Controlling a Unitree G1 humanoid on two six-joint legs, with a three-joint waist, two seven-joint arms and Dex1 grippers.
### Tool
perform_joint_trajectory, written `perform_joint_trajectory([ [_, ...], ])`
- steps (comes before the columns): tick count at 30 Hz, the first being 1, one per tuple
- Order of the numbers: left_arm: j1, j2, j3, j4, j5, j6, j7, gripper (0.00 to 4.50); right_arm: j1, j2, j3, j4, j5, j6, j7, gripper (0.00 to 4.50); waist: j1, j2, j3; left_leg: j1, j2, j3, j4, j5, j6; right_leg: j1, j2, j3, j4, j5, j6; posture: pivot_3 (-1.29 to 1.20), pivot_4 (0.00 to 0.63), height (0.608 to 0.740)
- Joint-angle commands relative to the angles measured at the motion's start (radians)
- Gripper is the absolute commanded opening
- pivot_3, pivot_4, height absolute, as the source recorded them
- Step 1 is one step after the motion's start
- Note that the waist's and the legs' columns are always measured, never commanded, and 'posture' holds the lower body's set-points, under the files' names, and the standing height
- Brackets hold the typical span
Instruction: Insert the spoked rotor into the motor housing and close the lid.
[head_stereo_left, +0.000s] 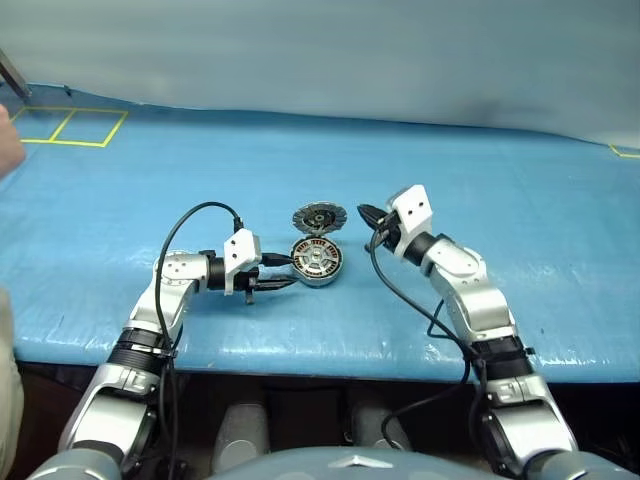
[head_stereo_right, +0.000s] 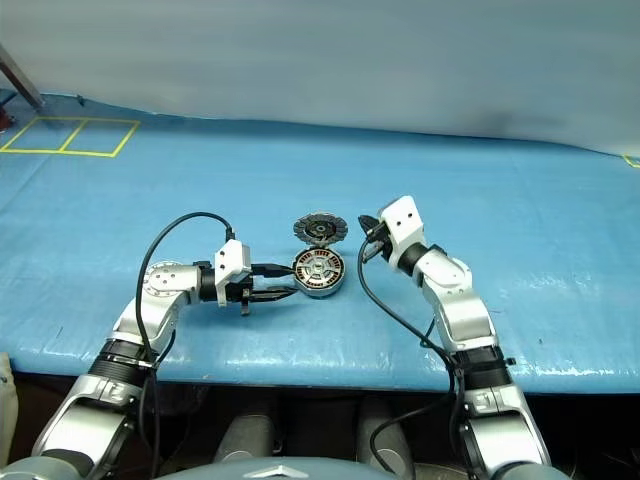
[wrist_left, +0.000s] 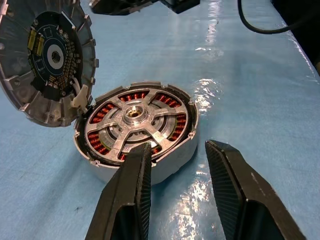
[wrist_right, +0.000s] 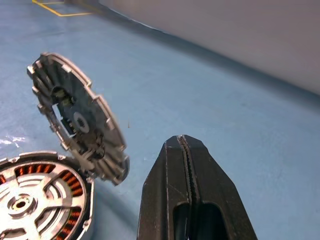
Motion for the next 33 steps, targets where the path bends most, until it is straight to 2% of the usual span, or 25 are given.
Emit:
perform_joint_trajectory([
  [1, 0.009, 0.002, 0.016, -0.046, -0.018, 0.011, 0.025, 1.83, -0.114, 0.024, 0.002, 0.102, 0.014, -0.037, 0.058, 0.00, -0.004, 0.000, 0.000, 0.000, 0.000, 0.000, -0.001, 0.000, 0.000, 0.000, 0.000, 0.000, 0.000, 0.000, 0.000, 0.00, 0.150, 0.740],
  [4, 0.026, 0.000, 0.020, -0.058, -0.026, 0.013, 0.042, 1.83, -0.199, 0.041, 0.033, 0.190, -0.010, -0.060, 0.108, 0.00, -0.008, 0.000, 0.000, 0.000, 0.000, 0.000, -0.002, 0.000, 0.000, -0.001, 0.000, 0.000, 0.000, 0.000, 0.000, 0.00, 0.150, 0.740],
  [8, 0.049, 0.014, 0.027, -0.089, -0.063, 0.082, 0.033, 1.83, -0.242, 0.063, 0.071, 0.186, 0.006, -0.037, 0.190, 0.00, -0.008, 0.000, 0.000, 0.000, 0.000, 0.000, -0.004, 0.000, 0.000, -0.001, 0.000, 0.000, 0.000, 0.001, 0.001, 0.00, 0.150, 0.740],
  [11, 0.061, 0.050, 0.031, -0.110, -0.066, 0.126, 0.038, 1.83, -0.234, 0.072, 0.115, 0.122, 0.020, 0.005, 0.262, 0.00, -0.010, 0.001, 0.000, 0.000, 0.000, 0.000, -0.005, 0.000, 0.000, -0.002, 0.000, 0.000, -0.001, 0.002, 0.003, 0.00, 0.150, 0.740],
  [20, 0.065, 0.089, 0.054, -0.127, -0.085, 0.147, 0.046, 1.83, -0.114, -0.008, 0.170, -0.043, -0.010, 0.081, 0.314, 0.00, -0.005, 0.001, 0.001, -0.001, 0.000, 0.000, -0.005, 0.000, 0.000, -0.002, 0.000, 0.000, -0.001, 0.000, -0.001, 0.00, 0.150, 0.740],
  [25, 0.064, 0.098, 0.072, -0.132, -0.099, 0.154, 0.052, 1.83, -0.015, -0.021, 0.191, -0.094, -0.029, 0.111, 0.279, 0.00, -0.007, 0.001, 0.001, 0.000, 0.000, 0.000, -0.005, 0.000, 0.000, -0.003, 0.000, 0.000, 0.000, -0.001, -0.002, 0.00, 0.150, 0.740],
  [33, 0.068, 0.105, 0.084, -0.152, -0.119, 0.172, 0.065, 1.83, 0.113, 0.071, 0.201, -0.074, -0.052, 0.105, 0.156, 0.00, -0.011, 0.001, 0.000, 0.001, 0.001, 0.000, -0.004, 0.000, 0.000, -0.002, 0.001, 0.000, 0.000, -0.003, 0.001, 0.00, 0.150, 0.740],
])
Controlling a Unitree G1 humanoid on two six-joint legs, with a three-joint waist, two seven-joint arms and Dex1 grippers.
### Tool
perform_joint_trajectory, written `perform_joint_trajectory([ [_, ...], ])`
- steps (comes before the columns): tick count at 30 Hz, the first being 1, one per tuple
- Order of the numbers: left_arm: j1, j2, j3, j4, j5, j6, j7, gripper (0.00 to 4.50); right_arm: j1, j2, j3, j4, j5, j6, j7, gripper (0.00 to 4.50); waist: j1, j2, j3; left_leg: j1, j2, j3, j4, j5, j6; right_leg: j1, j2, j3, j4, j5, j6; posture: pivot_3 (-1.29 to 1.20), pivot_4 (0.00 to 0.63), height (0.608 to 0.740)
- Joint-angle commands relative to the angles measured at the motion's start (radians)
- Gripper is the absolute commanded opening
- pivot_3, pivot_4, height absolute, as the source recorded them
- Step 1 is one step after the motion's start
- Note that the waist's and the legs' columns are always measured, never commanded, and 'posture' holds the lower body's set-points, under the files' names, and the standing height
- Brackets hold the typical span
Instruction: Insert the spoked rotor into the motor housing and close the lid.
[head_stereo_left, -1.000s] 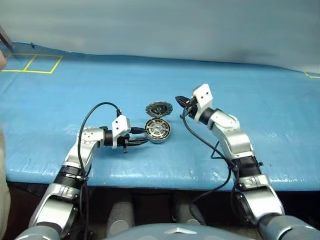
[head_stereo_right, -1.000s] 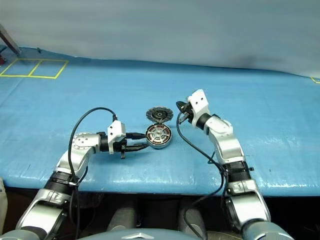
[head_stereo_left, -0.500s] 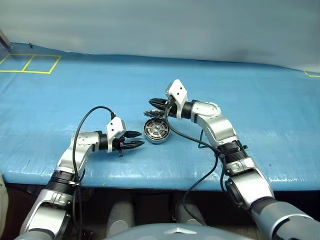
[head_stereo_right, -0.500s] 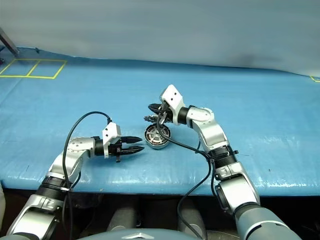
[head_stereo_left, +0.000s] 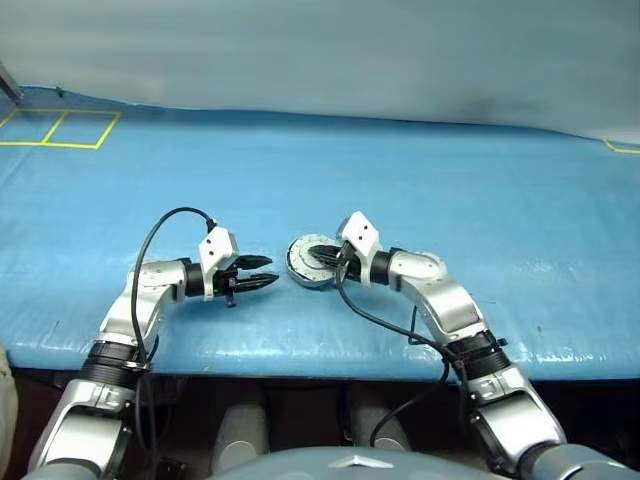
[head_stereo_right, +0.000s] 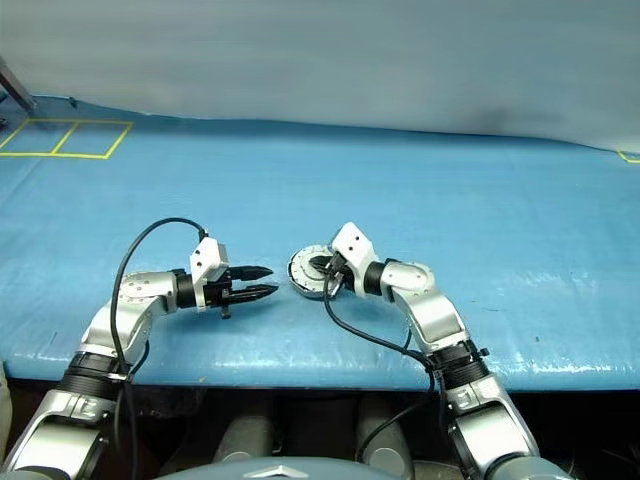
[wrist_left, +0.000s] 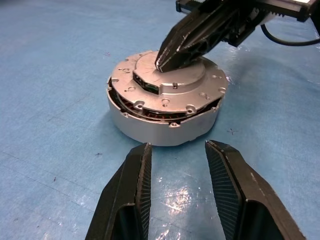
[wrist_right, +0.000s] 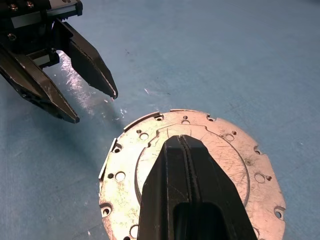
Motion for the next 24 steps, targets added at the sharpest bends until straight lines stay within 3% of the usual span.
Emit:
perform_joint_trajectory([
  [1, -0.001, 0.007, 0.026, -0.053, -0.024, 0.006, 0.005, 1.83, 0.034, 0.032, 0.013, 0.035, -0.037, -0.025, -0.066, 0.00, 0.000, 0.000, 0.000, 0.001, 0.000, 0.000, 0.000, 0.000, 0.000, 0.001, 0.000, 0.000, 0.000, 0.000, 0.000, 0.00, 0.150, 0.740],
  [7, 0.007, 0.000, 0.021, -0.071, -0.027, 0.013, 0.016, 1.83, 0.094, 0.088, 0.014, 0.035, -0.039, -0.035, -0.128, 0.00, 0.000, -0.001, -0.002, 0.004, 0.000, 0.000, 0.000, 0.000, 0.000, 0.004, 0.000, 0.000, 0.000, -0.001, 0.001, 0.00, 0.150, 0.740],
  [11, 0.010, -0.009, 0.015, -0.074, -0.029, 0.013, 0.023, 1.83, 0.122, 0.093, -0.054, -0.046, 0.026, -0.040, -0.128, 0.00, 0.000, 0.000, -0.002, 0.008, 0.000, 0.000, 0.000, 0.000, 0.000, 0.008, 0.000, 0.000, -0.001, -0.001, 0.001, 0.00, 0.150, 0.740],
  [14, 0.007, -0.011, 0.013, -0.067, -0.027, 0.008, 0.022, 1.87, 0.129, 0.077, -0.078, -0.063, 0.034, -0.029, -0.139, 0.63, 0.002, 0.000, -0.001, 0.009, 0.000, 0.000, 0.000, 0.000, 0.000, 0.009, -0.001, 0.000, -0.001, -0.002, 0.001, 0.00, 0.150, 0.740],
  [24, 0.002, -0.021, 0.008, -0.046, -0.011, -0.012, 0.028, 1.87, 0.137, 0.083, -0.083, -0.053, 0.035, -0.012, -0.180, 3.91, 0.000, 0.000, -0.001, 0.009, 0.000, 0.000, -0.004, 0.000, 0.000, 0.007, -0.001, 0.000, -0.002, -0.003, -0.001, 0.00, 0.150, 0.740],
])
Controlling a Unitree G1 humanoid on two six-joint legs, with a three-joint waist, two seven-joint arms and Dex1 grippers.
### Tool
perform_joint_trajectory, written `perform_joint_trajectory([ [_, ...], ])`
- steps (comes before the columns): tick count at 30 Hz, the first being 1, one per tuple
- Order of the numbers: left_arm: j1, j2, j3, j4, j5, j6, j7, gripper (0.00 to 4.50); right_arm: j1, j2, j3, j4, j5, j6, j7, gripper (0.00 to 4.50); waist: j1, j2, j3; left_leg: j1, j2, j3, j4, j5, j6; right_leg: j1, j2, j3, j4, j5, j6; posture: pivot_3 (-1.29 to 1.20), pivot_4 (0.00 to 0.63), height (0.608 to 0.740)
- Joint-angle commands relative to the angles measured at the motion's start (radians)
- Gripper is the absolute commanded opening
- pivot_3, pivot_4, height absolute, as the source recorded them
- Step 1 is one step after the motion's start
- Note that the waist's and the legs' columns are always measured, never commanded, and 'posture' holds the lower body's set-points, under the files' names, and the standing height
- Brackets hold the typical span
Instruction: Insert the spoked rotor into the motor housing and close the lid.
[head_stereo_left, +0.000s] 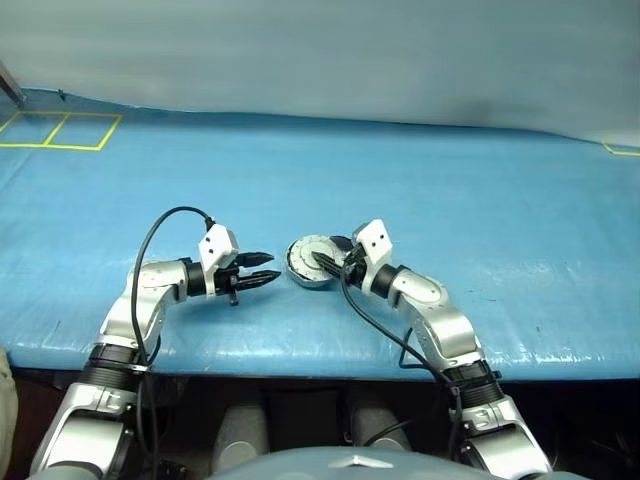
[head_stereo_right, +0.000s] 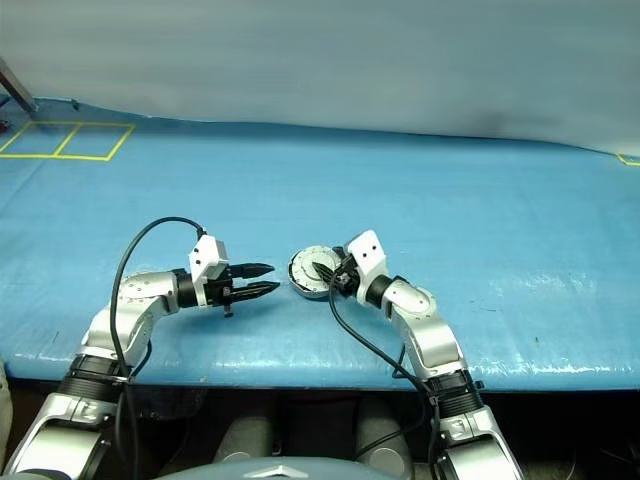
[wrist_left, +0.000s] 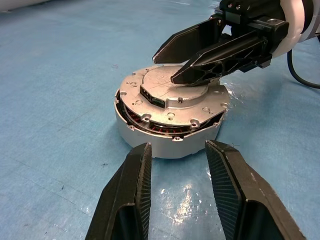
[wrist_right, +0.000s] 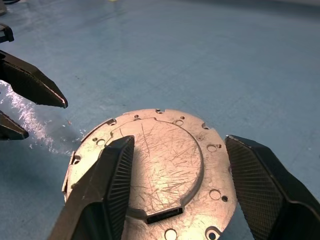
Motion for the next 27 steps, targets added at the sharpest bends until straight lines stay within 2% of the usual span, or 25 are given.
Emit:
perform_joint_trajectory([
  [1, -0.011, -0.002, 0.007, -0.016, 0.004, -0.025, 0.006, 1.87, 0.006, 0.007, 0.019, -0.011, 0.002, 0.017, 0.005, 3.91, 0.000, 0.000, 0.000, 0.000, 0.000, 0.000, -0.001, 0.000, 0.000, 0.000, 0.000, 0.000, 0.000, 0.000, 0.000, 0.00, 0.150, 0.740],
  [10, -0.007, 0.000, 0.010, -0.005, 0.011, -0.038, 0.027, 1.87, 0.031, 0.011, 0.073, -0.050, -0.018, 0.014, 0.003, 3.91, 0.000, 0.000, 0.000, 0.002, 0.000, 0.000, -0.005, 0.000, 0.000, 0.000, 0.000, 0.000, 0.000, -0.002, -0.002, 0.00, 0.150, 0.740],
  [17, -0.005, 0.000, 0.014, 0.003, 0.011, -0.044, 0.030, 1.87, 0.023, 0.021, 0.073, 0.001, -0.034, 0.012, -0.015, 3.91, -0.001, 0.000, 0.000, 0.003, 0.000, 0.000, -0.005, 0.000, 0.000, 0.000, 0.000, 0.000, -0.001, -0.002, -0.002, 0.00, 0.150, 0.740],
  [21, -0.003, 0.006, 0.018, 0.009, 0.022, -0.062, 0.045, 1.87, 0.009, 0.024, 0.063, 0.017, -0.040, 0.005, -0.023, 3.07, -0.002, 0.000, 0.000, 0.003, 0.000, 0.000, -0.005, 0.000, 0.000, 0.001, 0.000, 0.000, -0.001, -0.002, -0.002, 0.00, 0.150, 0.740],
  [27, 0.010, 0.019, 0.026, 0.008, 0.027, -0.060, 0.051, 1.87, -0.022, 0.040, 0.074, -0.046, -0.031, 0.041, -0.020, 3.02, -0.007, 0.000, 0.000, 0.004, 0.000, 0.000, -0.005, 0.000, 0.000, 0.001, 0.000, -0.001, -0.001, -0.002, -0.002, 0.00, 0.150, 0.740],
])
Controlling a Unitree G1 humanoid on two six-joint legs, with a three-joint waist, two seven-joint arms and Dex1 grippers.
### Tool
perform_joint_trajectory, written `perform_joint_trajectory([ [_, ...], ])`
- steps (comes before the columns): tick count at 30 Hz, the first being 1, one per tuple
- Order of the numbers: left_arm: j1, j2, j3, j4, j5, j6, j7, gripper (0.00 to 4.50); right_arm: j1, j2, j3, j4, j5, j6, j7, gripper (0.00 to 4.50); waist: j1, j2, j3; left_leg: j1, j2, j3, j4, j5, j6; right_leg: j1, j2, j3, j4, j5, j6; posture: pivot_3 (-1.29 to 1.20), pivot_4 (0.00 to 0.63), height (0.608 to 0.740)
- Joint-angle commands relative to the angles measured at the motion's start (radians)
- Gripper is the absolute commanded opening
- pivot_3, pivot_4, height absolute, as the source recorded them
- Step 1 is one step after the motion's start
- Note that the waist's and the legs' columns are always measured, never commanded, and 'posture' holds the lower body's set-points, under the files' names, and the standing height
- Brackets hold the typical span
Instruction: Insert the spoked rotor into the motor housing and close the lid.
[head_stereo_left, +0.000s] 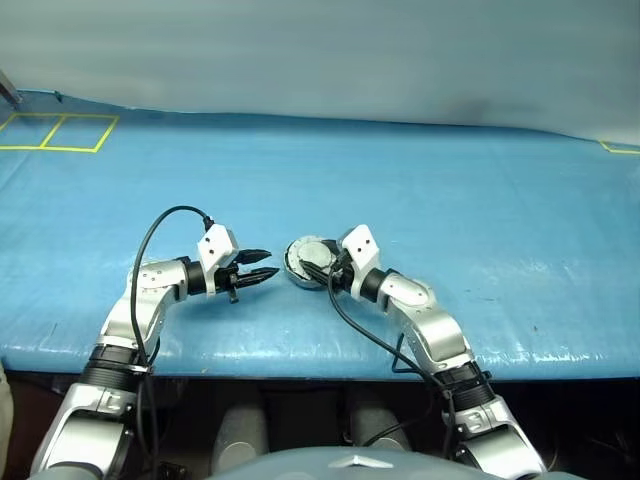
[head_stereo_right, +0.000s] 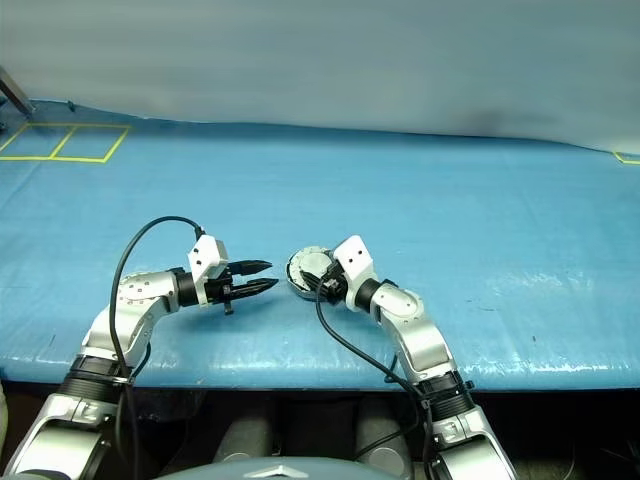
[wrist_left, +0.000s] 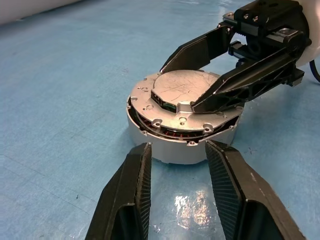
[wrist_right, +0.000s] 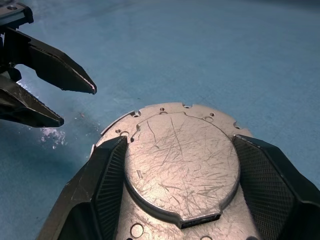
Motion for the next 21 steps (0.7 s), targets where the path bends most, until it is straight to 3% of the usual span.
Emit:
perform_joint_trajectory([
  [1, 0.004, 0.008, 0.022, -0.005, -0.003, -0.014, 0.006, 1.87, -0.023, 0.013, 0.013, -0.047, 0.012, 0.036, 0.004, 3.02, -0.001, 0.000, 0.000, 0.000, 0.000, 0.000, 0.000, 0.000, 0.000, 0.000, 0.000, 0.000, 0.000, 0.000, 0.000, 0.00, 0.150, 0.740],
  [21, 0.035, 0.016, 0.031, -0.012, -0.006, -0.003, 0.022, 1.87, -0.061, 0.050, 0.088, -0.156, -0.112, 0.223, -0.149, 3.02, -0.003, 0.000, 0.000, -0.007, 0.000, 0.000, -0.003, 0.000, 0.000, -0.009, 0.000, -0.001, 0.001, -0.001, -0.002, 0.00, 0.150, 0.740],
])
